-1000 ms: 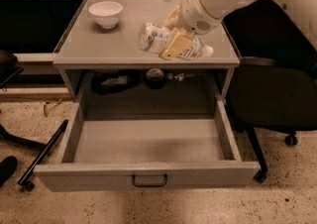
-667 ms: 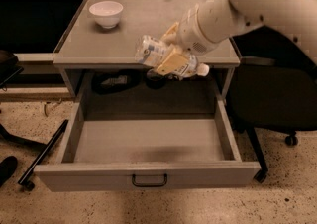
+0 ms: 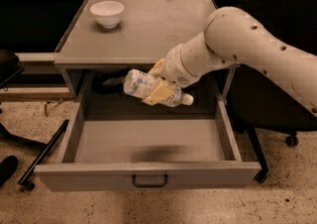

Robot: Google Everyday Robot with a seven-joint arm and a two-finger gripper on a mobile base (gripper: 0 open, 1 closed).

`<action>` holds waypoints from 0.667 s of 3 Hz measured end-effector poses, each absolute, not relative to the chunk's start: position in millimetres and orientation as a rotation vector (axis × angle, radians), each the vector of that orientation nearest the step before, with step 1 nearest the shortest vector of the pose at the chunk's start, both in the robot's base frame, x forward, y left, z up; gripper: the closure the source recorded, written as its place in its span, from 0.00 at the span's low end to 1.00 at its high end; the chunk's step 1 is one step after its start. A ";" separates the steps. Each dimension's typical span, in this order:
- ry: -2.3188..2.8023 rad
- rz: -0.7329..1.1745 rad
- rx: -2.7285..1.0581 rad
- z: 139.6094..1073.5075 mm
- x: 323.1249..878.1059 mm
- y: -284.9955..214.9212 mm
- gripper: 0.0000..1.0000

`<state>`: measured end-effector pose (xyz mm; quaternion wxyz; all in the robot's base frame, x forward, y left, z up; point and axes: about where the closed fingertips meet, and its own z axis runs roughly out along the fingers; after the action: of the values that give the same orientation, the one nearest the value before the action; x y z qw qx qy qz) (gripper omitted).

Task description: Place blue plastic bottle into top drawer

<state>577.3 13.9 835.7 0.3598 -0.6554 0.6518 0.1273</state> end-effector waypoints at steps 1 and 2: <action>1.726 0.258 -1.679 808.1 579.1 14.4 1.00; 1.790 0.174 -1.659 746.8 591.7 25.0 1.00</action>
Offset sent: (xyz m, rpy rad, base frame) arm 0.0352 0.0243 -0.1642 -0.1620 -0.0506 -0.1974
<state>591.7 25.0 746.8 0.3406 -0.6376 0.6877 0.0668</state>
